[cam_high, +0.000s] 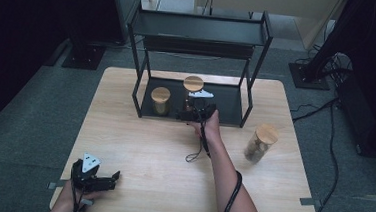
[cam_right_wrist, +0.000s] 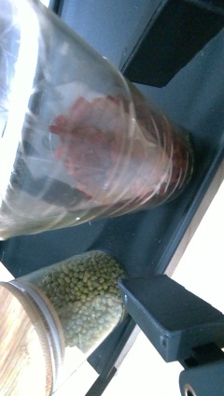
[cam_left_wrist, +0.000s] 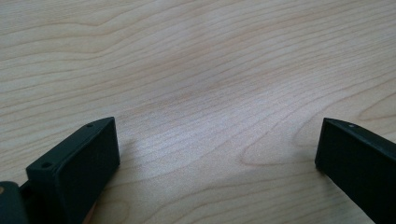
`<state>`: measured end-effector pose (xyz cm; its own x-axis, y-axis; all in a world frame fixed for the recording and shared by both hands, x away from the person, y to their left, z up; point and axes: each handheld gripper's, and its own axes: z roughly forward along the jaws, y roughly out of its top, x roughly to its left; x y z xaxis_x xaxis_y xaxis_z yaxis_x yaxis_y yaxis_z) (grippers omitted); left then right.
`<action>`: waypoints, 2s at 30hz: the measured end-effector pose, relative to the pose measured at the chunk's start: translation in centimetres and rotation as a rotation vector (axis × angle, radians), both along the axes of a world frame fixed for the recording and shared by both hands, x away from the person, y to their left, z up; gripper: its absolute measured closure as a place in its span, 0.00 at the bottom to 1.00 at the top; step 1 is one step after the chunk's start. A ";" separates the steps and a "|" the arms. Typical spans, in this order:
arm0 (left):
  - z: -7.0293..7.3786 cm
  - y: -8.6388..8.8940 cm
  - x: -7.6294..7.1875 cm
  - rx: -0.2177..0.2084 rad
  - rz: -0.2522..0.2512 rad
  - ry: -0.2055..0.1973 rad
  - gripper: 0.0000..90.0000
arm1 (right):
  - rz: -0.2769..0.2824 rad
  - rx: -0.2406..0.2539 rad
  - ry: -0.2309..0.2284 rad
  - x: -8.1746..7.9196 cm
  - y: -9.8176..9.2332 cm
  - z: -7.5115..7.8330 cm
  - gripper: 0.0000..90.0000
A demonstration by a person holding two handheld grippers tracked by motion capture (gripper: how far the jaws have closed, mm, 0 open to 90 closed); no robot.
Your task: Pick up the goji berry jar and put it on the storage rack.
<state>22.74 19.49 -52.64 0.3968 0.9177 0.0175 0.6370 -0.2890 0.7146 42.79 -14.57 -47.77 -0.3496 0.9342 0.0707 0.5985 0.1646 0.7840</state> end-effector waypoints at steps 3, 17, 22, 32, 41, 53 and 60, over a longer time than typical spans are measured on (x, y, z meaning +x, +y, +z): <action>0.0 0.0 0.0 0.001 0.000 0.000 0.00 | -0.001 -0.001 0.001 -0.3 0.1 -0.4 0.02; 0.0 0.0 0.0 0.001 0.001 -0.001 0.00 | 0.036 0.000 0.016 -1.9 0.4 -2.9 0.02; 0.0 0.0 0.0 0.001 0.001 -0.001 0.00 | 0.038 -0.007 0.000 -2.6 0.5 -4.0 0.02; 0.0 0.0 0.0 -0.001 0.002 -0.002 0.00 | 0.064 -0.020 -0.016 -3.8 0.6 -4.5 0.02; 0.0 0.0 0.0 0.000 0.003 -0.002 0.00 | 0.066 -0.005 0.011 -4.5 0.3 -4.8 0.04; 0.0 0.0 0.0 0.000 0.002 -0.002 0.00 | 0.098 -0.035 -0.005 -6.1 0.2 -4.9 0.04; 0.0 0.0 0.0 0.000 0.002 -0.002 0.00 | 0.108 -0.041 -0.023 -7.6 -0.1 -4.8 0.04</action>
